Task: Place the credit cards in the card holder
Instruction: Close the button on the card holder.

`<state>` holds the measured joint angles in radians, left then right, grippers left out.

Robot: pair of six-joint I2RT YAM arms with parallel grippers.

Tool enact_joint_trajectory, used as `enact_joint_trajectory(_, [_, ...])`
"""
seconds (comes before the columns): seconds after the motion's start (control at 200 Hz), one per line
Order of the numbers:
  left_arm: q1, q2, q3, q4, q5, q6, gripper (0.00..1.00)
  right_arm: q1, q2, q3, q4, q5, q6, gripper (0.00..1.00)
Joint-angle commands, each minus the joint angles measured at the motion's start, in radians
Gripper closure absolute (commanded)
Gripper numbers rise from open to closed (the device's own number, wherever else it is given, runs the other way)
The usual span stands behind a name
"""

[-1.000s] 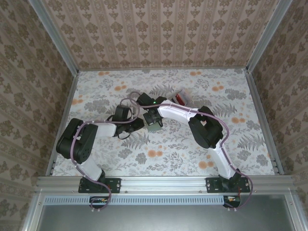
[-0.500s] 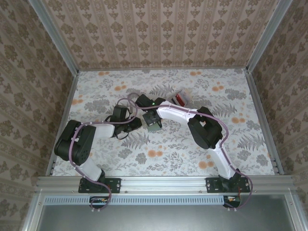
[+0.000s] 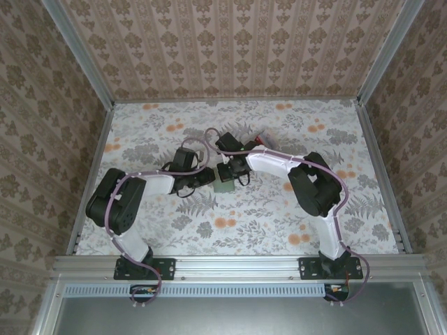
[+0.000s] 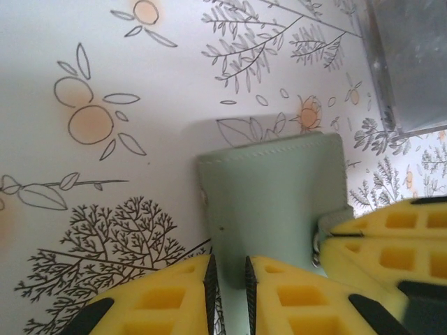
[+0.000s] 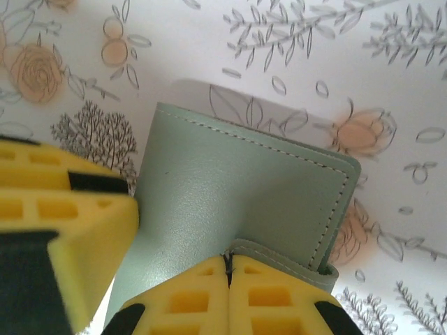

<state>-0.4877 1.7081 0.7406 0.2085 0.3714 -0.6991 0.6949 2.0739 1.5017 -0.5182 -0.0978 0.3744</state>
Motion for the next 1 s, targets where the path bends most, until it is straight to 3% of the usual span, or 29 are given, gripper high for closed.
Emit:
enact_joint_trajectory(0.0, [0.001,0.019,0.025,-0.019,0.014,0.014,0.79,0.001,0.027,-0.061,-0.140,-0.087,0.025,1.00])
enact_joint_trajectory(0.685, [0.001,0.056,0.034,0.005,0.032,-0.001,0.79,0.025,0.044,0.027,-0.215,0.020,-0.048,1.00])
enact_joint_trajectory(0.995, [0.011,0.035,0.019,0.013,0.033,-0.016,0.80,0.082,0.132,0.086,-0.298,0.123,-0.062,1.00])
